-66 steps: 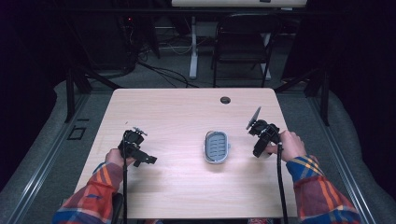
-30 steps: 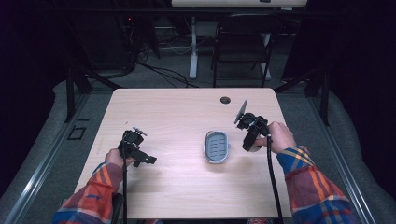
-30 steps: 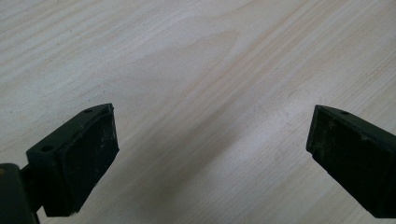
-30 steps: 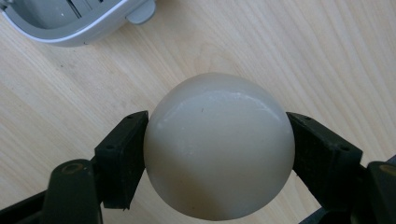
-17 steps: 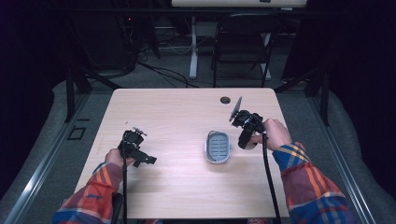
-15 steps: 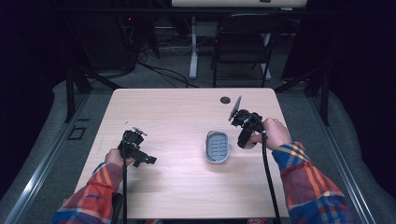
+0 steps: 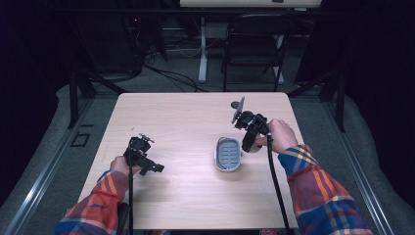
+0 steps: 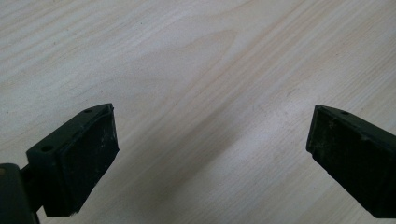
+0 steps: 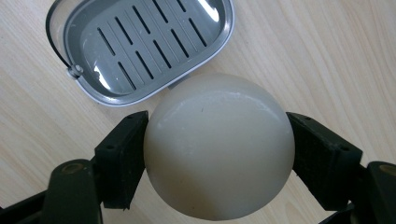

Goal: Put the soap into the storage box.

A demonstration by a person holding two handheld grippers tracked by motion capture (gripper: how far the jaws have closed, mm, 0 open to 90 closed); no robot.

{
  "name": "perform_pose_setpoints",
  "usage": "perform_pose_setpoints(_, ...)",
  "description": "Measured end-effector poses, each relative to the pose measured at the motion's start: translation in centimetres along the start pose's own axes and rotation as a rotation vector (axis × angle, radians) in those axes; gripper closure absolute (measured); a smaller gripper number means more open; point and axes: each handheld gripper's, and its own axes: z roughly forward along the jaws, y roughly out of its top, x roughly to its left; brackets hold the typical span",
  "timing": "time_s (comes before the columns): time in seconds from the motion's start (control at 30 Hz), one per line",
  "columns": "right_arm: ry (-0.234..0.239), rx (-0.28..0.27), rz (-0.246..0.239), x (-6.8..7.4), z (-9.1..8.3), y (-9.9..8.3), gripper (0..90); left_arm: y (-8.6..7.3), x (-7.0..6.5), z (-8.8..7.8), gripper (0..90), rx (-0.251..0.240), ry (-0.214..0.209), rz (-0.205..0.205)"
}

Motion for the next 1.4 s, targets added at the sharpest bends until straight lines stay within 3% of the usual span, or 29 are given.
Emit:
perform_pose_setpoints(0.47,0.008,-0.004,-0.041,1.1,0.0,2.3,24.6,0.0,0.0,0.0,2.0,0.003,-0.001,0.01)
perform_pose_setpoints(1.4,0.066,0.01,-0.094,3.1,3.4,5.8,24.6,0.0,0.0,-0.1,2.0,0.001,0.0,0.009)
